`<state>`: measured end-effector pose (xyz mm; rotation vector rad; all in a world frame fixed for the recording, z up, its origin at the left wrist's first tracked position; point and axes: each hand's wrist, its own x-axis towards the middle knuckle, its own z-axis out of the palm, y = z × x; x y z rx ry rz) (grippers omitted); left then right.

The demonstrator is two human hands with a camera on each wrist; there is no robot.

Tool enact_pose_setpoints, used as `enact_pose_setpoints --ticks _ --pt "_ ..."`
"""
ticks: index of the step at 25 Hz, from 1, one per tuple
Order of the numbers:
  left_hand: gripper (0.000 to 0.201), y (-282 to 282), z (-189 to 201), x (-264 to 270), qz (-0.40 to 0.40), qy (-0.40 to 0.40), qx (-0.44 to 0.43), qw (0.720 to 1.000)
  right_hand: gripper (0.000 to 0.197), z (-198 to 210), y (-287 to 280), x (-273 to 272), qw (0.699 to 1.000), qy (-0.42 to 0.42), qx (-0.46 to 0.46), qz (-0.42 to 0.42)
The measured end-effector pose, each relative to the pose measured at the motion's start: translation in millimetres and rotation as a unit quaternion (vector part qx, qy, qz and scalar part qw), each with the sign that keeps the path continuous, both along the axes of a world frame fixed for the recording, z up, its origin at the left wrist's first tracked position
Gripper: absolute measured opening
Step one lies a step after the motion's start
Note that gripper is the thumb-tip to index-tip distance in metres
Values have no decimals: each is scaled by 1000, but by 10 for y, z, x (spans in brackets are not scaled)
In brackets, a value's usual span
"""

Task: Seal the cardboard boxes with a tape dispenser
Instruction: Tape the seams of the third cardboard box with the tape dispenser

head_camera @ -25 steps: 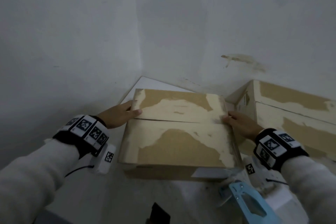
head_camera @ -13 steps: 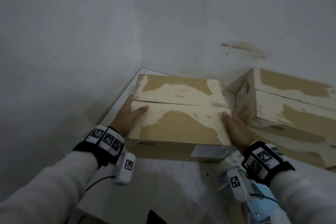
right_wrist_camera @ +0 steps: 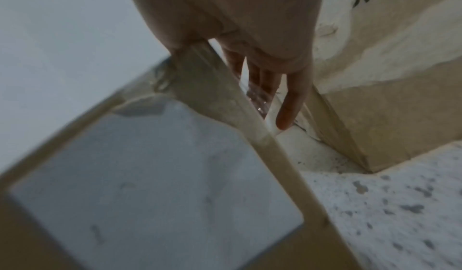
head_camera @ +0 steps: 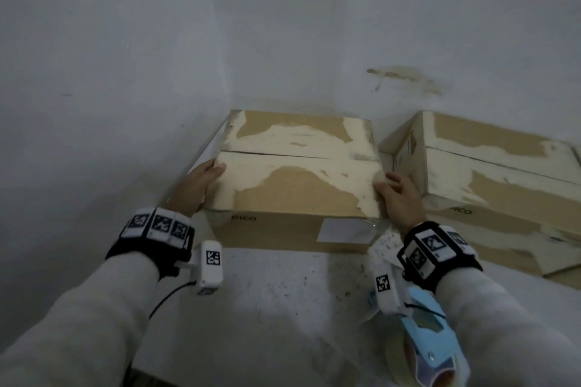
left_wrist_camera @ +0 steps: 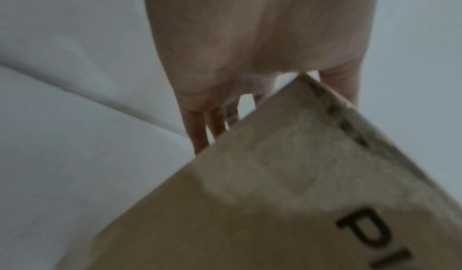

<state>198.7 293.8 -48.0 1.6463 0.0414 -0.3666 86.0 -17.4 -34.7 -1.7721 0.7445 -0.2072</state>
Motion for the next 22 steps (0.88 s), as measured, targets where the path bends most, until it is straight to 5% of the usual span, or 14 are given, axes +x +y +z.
enact_pose_setpoints --ticks 7,11,15,20,22 --pt "62 86 -411 -649 103 -22 -139 985 48 -198 196 -550 988 -46 145 29" --pt "22 75 -502 -723 174 28 -177 968 44 -315 256 -620 983 -84 162 -3" --pt "28 43 -489 -806 217 52 -188 956 43 -385 237 -649 979 -100 177 -33" --pt "17 31 -492 -803 260 54 -179 947 96 -489 138 -734 959 -117 252 -63" --pt "16 33 -479 -817 273 47 -185 943 99 -521 72 -723 952 -123 273 -65"
